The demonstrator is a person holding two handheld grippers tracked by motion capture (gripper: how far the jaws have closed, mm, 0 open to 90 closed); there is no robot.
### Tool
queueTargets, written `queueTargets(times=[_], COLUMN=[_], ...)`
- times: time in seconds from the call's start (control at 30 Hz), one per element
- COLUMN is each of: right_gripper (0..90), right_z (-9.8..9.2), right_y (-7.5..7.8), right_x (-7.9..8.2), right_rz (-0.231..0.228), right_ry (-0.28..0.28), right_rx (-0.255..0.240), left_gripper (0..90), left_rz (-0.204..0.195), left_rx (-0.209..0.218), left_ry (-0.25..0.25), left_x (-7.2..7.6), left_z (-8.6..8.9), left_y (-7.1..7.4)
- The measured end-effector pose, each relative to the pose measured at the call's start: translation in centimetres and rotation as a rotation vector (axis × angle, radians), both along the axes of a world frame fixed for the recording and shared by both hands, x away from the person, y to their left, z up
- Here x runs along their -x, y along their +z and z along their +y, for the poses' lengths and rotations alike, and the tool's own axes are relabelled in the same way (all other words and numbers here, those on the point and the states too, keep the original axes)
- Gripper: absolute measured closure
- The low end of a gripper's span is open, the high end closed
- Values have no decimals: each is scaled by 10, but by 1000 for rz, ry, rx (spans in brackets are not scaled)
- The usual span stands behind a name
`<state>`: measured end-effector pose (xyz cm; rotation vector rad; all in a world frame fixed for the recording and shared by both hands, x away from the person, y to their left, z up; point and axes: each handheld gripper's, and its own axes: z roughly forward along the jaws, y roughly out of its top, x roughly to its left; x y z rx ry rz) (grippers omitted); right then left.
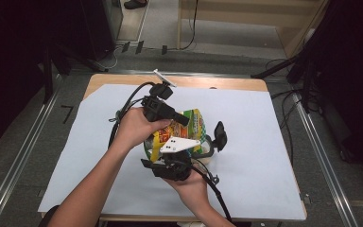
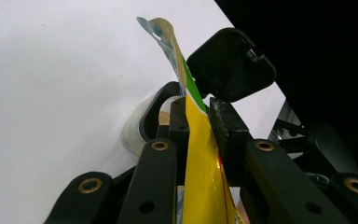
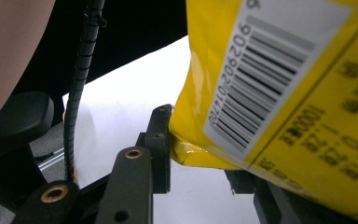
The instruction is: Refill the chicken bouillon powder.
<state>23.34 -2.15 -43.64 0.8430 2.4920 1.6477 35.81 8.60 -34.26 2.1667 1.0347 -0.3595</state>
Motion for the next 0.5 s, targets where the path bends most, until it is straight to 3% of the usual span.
queueTargets(times=[0.5], right_gripper=[681], right_z=[0], right_y=[-1], right_x=[0], right_rz=[-6], right_ry=[1], right_rx=[3], left_gripper=[801], left_rz=[-12], left_rx=[-3], left_ry=[1], left_x=[1], left_z=[0], left_y=[0])
